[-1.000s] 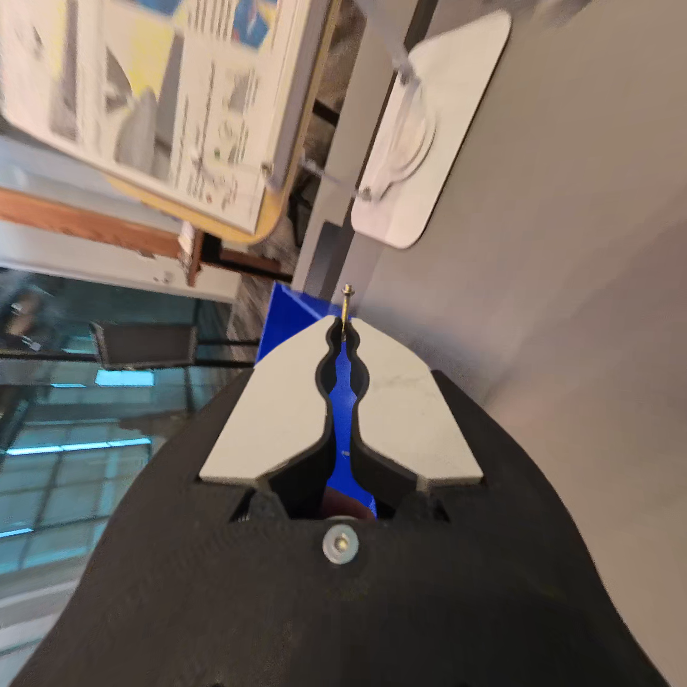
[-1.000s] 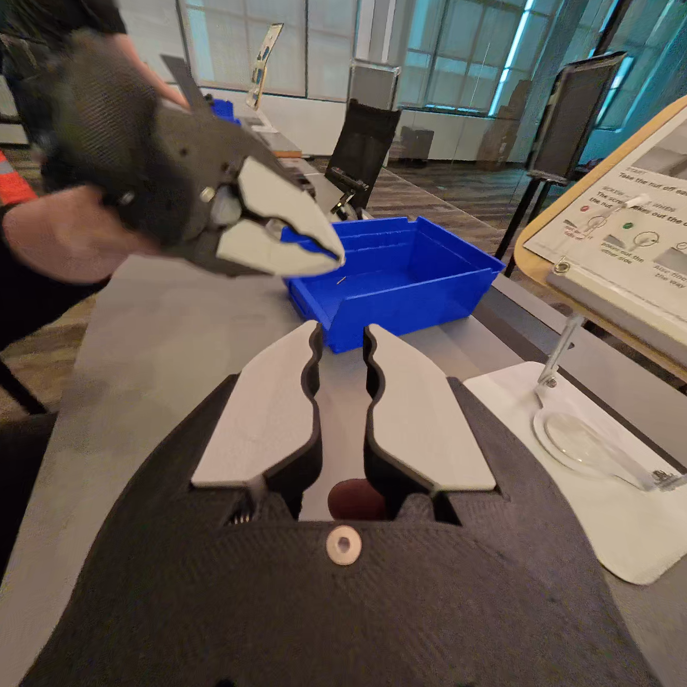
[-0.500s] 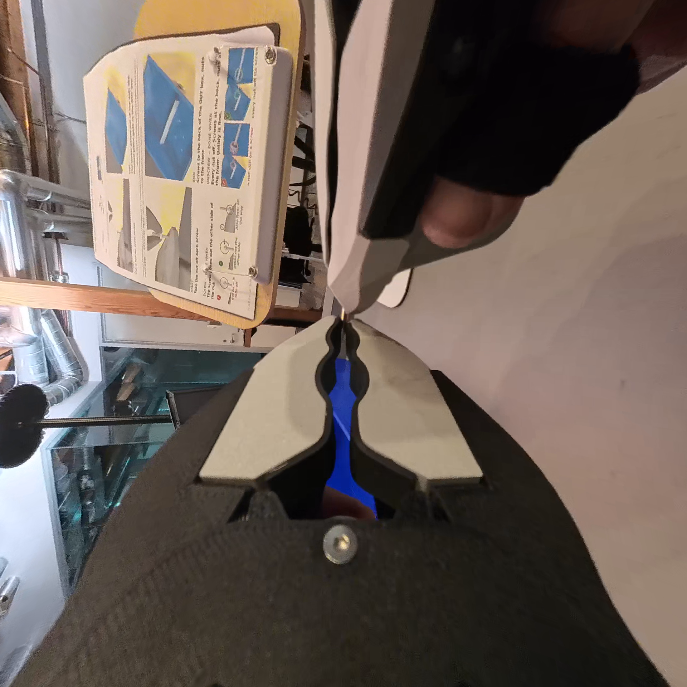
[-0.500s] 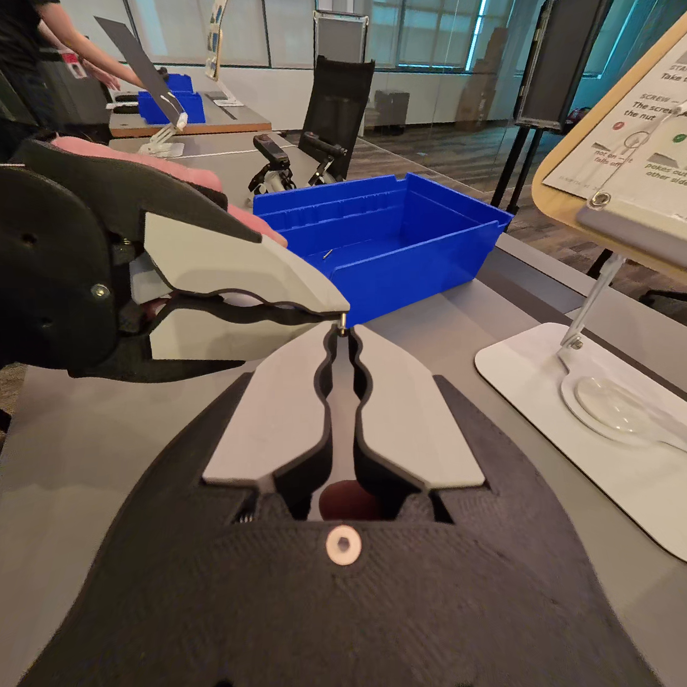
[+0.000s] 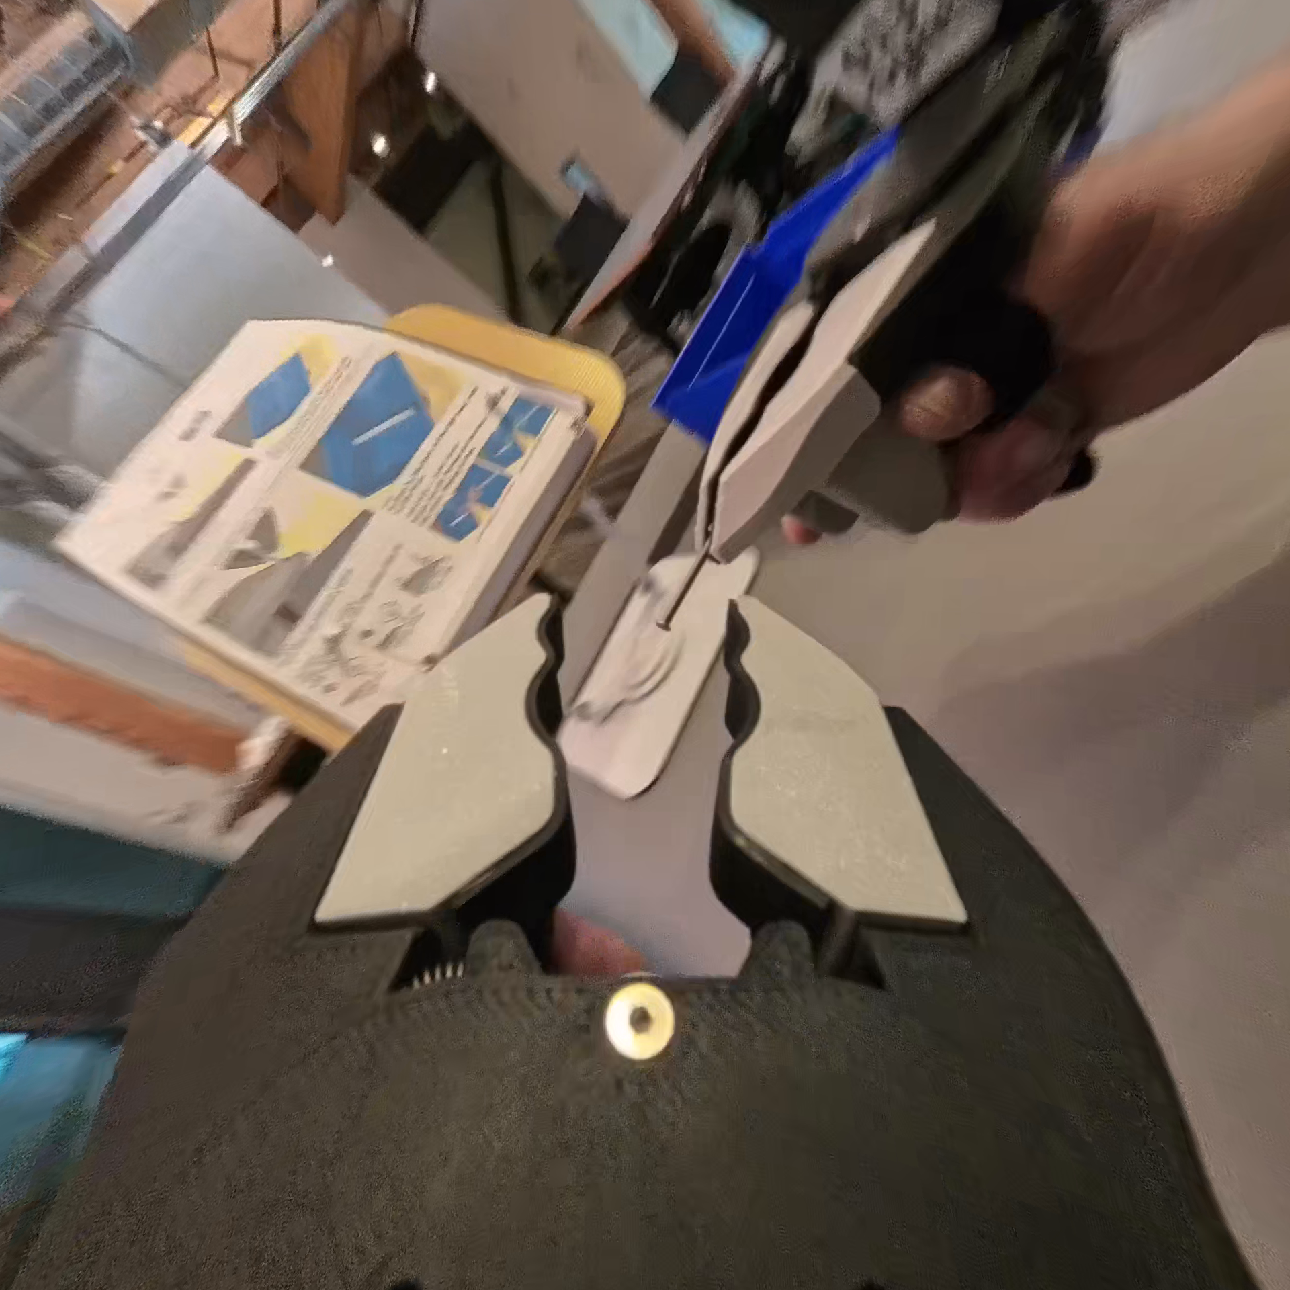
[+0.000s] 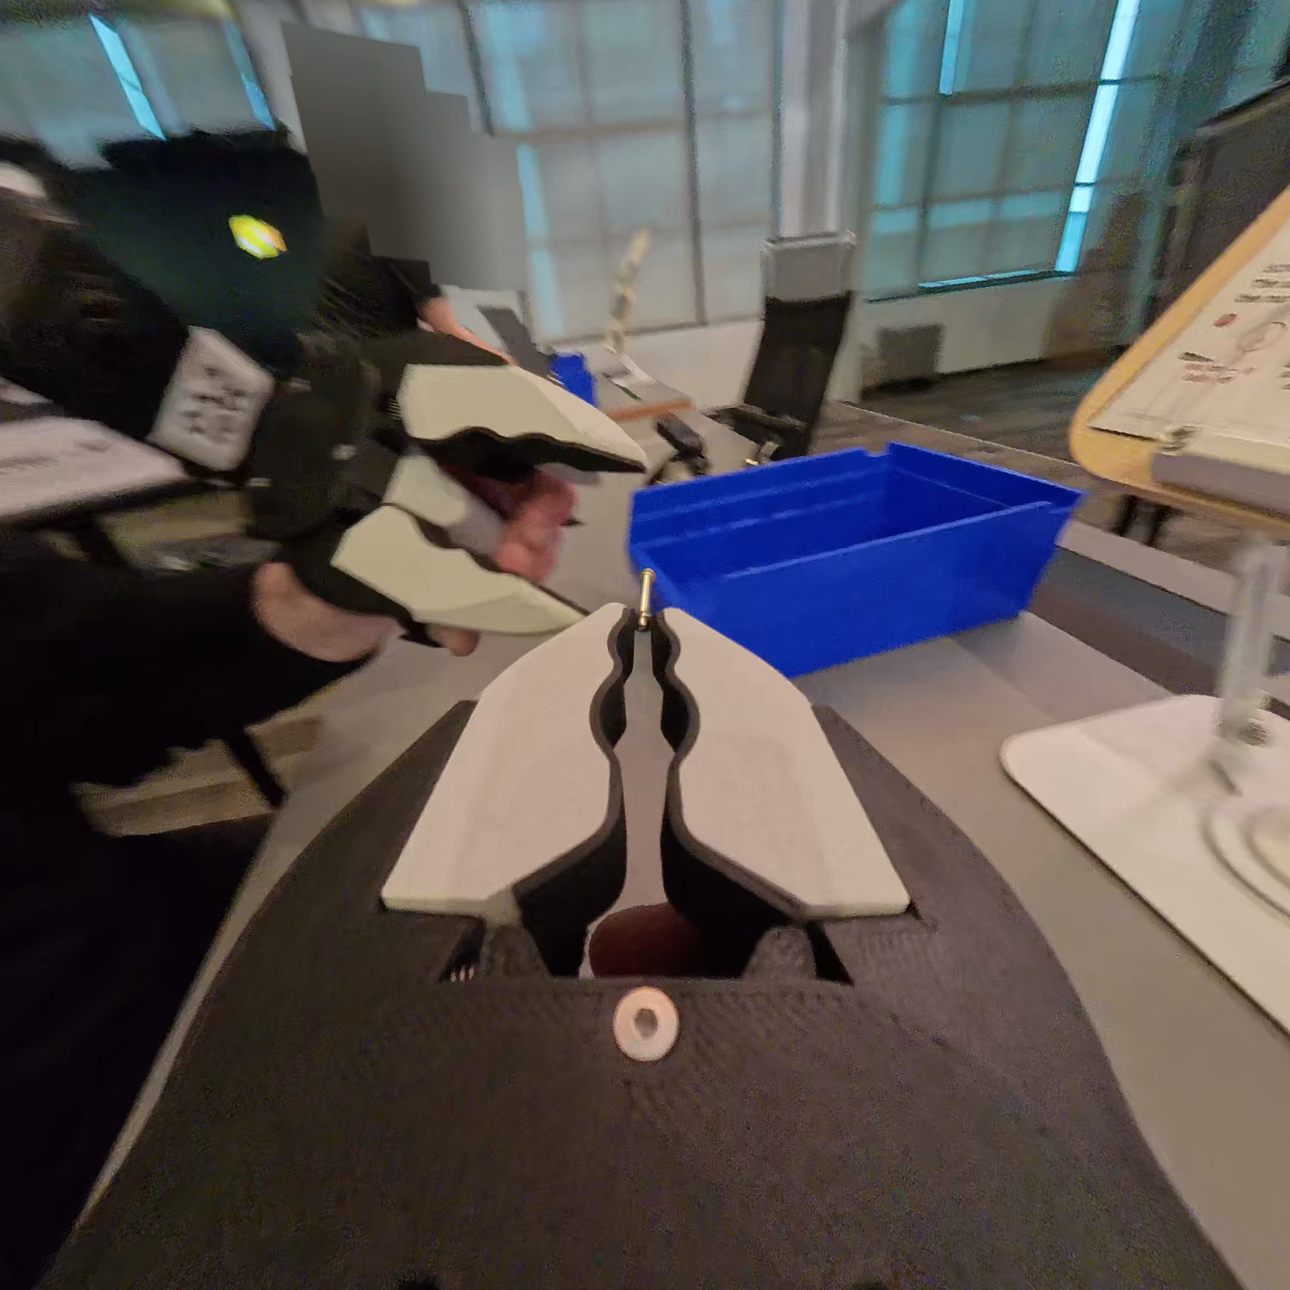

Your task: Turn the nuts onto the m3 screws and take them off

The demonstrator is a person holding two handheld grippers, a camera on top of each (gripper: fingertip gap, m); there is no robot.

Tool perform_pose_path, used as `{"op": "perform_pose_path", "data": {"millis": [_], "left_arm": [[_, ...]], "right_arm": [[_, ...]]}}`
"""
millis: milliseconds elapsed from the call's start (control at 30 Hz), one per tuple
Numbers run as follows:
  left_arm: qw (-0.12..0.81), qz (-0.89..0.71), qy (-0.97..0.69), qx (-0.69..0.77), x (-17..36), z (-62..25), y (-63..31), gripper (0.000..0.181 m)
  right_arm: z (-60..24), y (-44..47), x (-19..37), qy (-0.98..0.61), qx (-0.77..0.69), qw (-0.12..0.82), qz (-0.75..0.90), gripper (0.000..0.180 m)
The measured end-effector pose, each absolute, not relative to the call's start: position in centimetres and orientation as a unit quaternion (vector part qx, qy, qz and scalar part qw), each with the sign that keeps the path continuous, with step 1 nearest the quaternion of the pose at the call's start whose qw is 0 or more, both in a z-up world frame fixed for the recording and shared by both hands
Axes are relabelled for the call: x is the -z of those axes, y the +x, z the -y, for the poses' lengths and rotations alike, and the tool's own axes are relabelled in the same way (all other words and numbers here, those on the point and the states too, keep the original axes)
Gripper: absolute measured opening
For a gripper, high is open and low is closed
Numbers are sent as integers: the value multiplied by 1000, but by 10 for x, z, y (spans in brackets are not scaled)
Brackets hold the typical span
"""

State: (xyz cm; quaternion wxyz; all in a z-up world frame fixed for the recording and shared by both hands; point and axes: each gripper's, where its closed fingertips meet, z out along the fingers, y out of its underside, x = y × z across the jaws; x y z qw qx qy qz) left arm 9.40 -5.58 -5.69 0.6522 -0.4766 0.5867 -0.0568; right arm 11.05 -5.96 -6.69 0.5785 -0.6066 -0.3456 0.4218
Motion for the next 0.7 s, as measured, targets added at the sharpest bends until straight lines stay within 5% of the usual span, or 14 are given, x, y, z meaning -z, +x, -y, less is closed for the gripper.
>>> {"op": "perform_pose_path", "data": {"millis": [33, 267, 467, 700], "left_arm": [[647, -581, -480, 115, 55, 62, 98, 41], [587, -551, -461, 372, 54, 96, 127, 31], [569, -530, -445, 444, 51, 103, 133, 6], [551, -526, -439, 477, 53, 106, 135, 4]], "right_arm": [[67, 115, 63, -590, -451, 572, 349, 5], [98, 130, 50, -519, -523, 573, 358, 5], [105, 132, 49, -501, -540, 565, 371, 5], [106, 135, 52, -499, -552, 556, 371, 5]]}}
